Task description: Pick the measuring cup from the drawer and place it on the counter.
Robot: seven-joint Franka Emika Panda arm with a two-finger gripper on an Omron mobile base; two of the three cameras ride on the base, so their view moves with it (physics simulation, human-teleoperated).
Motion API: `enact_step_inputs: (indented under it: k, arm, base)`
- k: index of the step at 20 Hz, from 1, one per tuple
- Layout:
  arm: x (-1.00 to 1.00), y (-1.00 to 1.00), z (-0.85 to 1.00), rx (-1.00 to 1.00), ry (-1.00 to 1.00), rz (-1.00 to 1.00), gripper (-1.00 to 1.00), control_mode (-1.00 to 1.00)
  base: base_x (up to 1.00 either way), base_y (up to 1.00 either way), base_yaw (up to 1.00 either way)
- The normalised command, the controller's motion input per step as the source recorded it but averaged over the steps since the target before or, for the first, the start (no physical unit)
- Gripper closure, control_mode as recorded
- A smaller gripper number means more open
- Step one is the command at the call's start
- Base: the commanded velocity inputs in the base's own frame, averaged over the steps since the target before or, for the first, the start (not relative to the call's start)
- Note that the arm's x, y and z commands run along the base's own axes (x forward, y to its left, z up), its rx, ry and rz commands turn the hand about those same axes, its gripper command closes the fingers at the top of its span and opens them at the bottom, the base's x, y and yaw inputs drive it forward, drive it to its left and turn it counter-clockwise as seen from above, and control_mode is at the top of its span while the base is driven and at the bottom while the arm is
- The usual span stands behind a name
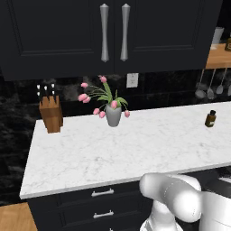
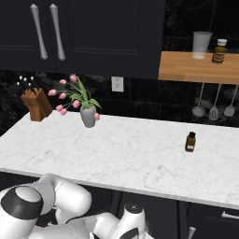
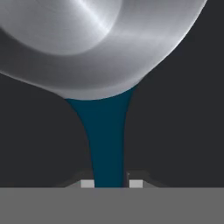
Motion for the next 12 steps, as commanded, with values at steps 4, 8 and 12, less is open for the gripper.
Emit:
enact_step_inputs:
  k: [4, 8, 12]
  arm:
    - [-0.41, 0.00, 0.31, 0.00, -0.02, -0.02, 1.00, -1.00]
    - [-0.10, 0.06, 0.98, -0.01, -0.05, -0.13, 1.00, -1.00]
    - [-0.57, 0.01, 1.00, 0.00, -0.05, -0.21, 1.00, -1.00]
  base:
    - [0.00, 0.00, 0.00]
    - [0.00, 0.00, 0.00]
    - [0.00, 0.00, 0.00]
